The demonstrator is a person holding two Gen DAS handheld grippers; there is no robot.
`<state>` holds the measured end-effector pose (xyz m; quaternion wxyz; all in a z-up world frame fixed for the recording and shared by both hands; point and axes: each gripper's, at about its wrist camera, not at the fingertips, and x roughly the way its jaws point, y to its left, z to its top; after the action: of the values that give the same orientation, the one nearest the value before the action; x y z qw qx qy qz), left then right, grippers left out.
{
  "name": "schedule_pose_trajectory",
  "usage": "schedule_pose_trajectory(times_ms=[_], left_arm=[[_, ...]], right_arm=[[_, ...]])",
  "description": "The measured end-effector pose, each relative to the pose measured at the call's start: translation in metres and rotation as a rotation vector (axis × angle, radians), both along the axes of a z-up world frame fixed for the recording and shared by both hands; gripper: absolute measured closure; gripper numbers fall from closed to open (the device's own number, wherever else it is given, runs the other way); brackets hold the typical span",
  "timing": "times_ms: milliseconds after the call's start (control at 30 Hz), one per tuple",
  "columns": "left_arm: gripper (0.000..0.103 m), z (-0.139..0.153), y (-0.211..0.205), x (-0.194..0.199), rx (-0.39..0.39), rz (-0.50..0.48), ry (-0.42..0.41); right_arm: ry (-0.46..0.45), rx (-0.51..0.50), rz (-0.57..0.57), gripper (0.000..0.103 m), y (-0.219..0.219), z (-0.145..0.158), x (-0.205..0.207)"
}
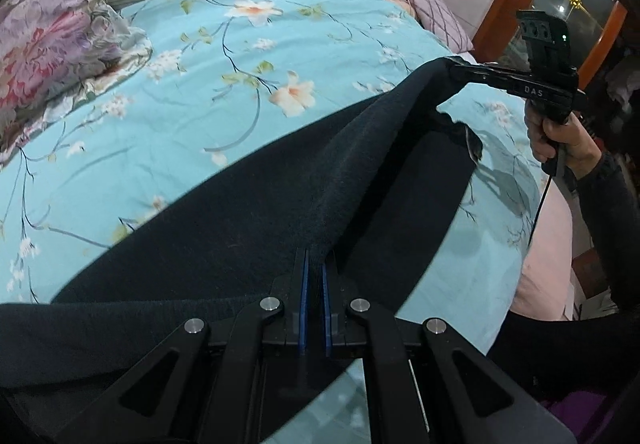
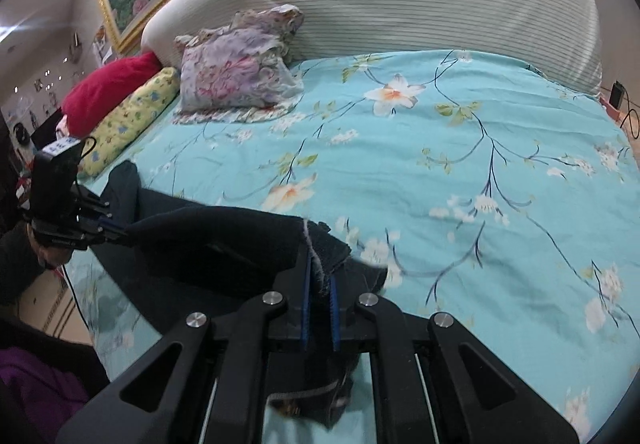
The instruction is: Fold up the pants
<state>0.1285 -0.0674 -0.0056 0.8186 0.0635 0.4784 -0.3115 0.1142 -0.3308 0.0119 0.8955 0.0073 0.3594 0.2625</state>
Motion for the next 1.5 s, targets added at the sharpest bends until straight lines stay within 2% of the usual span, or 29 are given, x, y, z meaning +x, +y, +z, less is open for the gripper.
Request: schedule_pose_trajectory(times_ms=[267, 467, 633, 700, 767, 800, 833, 933, 1067, 1200, 1300, 1500], left_arm=[[0.099, -0.012, 0.003, -0.025, -0.043, -0.028, 0.021], [0.099, -0.030, -0.006, -0.035, -0.023, -0.057, 0.040], [0.098, -0.053, -0.008, -0.032, -0.013, -0.041, 0.059], [0.097, -0.053, -0.007, -0.032, -0.024, -0.028, 0.059], [0.093, -0.049, -0.004, -0.033, -0.036, -0.014, 0.061], [0.090, -0.047, -0.001, -0.034, -0.044, -0.007, 0.063], [0.086, -0.045, 0.001, -0.035, -0.049, 0.001, 0.061], [0.080, -0.041, 0.008, -0.042, -0.076, 0.019, 0.057], [0.077, -0.033, 0.022, -0.050, -0.106, 0.050, 0.047], [0.064, -0.023, 0.046, -0.059, -0.150, 0.109, 0.032], [0.064, -0.016, 0.067, -0.062, -0.166, 0.163, 0.019], [0.061, -0.003, 0.122, -0.060, -0.183, 0.273, -0.014]], right_arm=[[0.006, -0.071, -0.004, 0.095, 0.002, -0.017, -0.042], [0.053, -0.114, -0.024, 0.095, 0.000, -0.039, -0.052], [0.085, -0.156, -0.063, 0.093, 0.005, -0.059, -0.054], [0.070, -0.173, -0.092, 0.088, 0.009, -0.059, -0.058], [0.059, -0.196, -0.119, 0.077, 0.014, -0.057, -0.063], [0.057, -0.206, -0.132, 0.062, 0.016, -0.055, -0.066], [0.052, -0.209, -0.144, 0.052, 0.017, -0.052, -0.070], [0.006, -0.169, -0.160, 0.051, 0.019, -0.039, -0.087], [-0.043, -0.119, -0.171, 0.051, 0.028, -0.022, -0.101], [-0.071, -0.064, -0.136, 0.051, 0.052, -0.011, -0.106], [-0.066, -0.006, -0.073, 0.050, 0.080, -0.009, -0.103], [-0.031, 0.013, 0.041, 0.050, 0.141, -0.021, -0.093]])
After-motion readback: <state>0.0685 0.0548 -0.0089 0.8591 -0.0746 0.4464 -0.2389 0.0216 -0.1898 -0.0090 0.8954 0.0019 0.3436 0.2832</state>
